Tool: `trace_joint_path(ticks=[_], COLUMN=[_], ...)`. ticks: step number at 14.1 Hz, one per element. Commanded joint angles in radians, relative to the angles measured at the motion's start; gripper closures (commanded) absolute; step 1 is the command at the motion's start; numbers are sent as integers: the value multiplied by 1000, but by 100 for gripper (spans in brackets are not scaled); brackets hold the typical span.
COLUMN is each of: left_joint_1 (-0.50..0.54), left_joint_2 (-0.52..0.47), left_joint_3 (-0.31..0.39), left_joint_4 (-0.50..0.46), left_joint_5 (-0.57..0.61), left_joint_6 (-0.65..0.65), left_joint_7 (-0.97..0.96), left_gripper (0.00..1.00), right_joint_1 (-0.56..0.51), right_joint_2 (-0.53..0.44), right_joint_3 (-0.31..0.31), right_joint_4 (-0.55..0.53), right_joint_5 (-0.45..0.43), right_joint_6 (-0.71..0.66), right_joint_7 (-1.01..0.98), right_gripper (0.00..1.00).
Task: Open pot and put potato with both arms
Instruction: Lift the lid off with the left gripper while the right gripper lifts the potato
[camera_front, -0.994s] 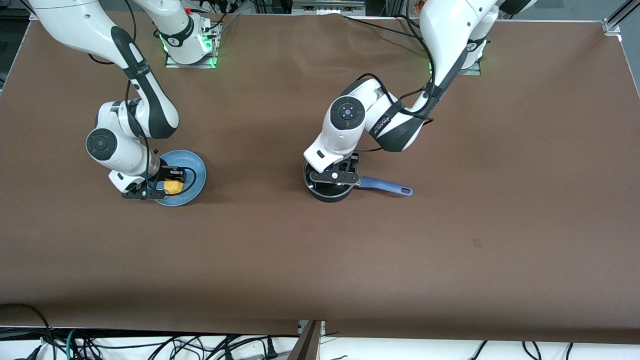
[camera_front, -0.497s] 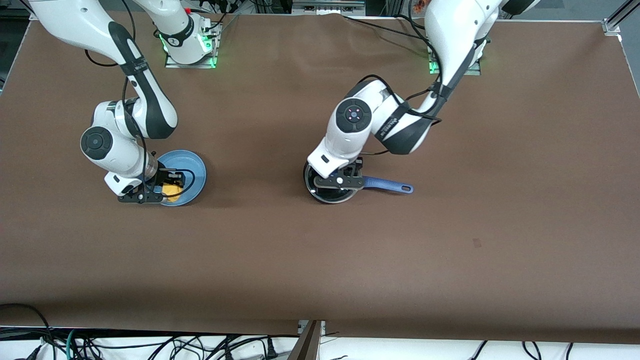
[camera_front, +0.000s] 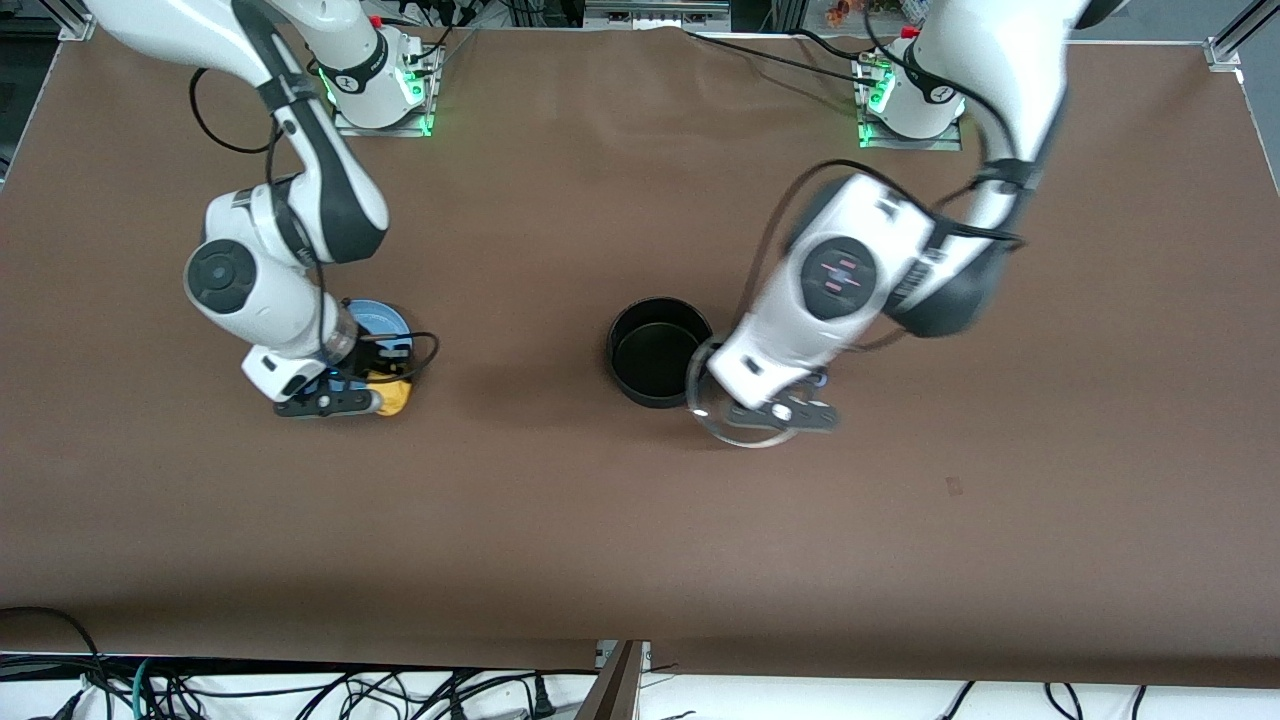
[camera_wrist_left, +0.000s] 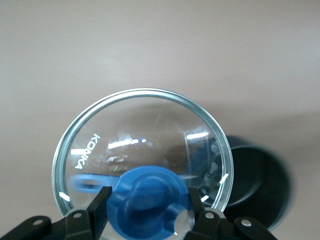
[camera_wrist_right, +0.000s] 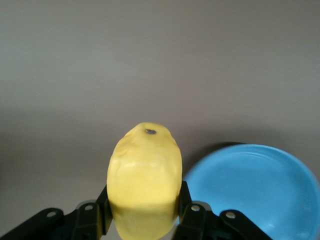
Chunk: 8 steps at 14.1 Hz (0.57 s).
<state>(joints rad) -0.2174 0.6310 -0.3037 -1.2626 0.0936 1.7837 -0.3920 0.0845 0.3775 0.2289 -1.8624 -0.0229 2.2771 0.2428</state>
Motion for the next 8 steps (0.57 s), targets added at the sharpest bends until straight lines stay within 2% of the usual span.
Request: trace_joint_path(ticks=[1,3,5,6,8], left_joint_1=[155,258,321,335,386], left_joint_2=[-83,-167,-270,-331,-455], left_joint_3=[-17,-20,-20,-20,-20], left_joint_4=[-46,-154,-294,-382,-618], left_joint_5=[14,12,14,14,14], left_joint_6=[-116,-116,-100,-61,116], left_joint_7=[271,422,447,452,501], left_gripper=[100,100,100,100,100], right_joint_1=[102,179,268,318,388], right_joint_2=[52,102,161,191,260], right_joint_3=[13,13,13,13,12], right_joint_4=[110,188,271,310,406], right_joint_5=[5,5,5,3,0], right_joint_6=[-24,-22,-18,-11,-7], right_joint_7=[183,320,445,504,594], right_gripper=[55,55,55,55,55])
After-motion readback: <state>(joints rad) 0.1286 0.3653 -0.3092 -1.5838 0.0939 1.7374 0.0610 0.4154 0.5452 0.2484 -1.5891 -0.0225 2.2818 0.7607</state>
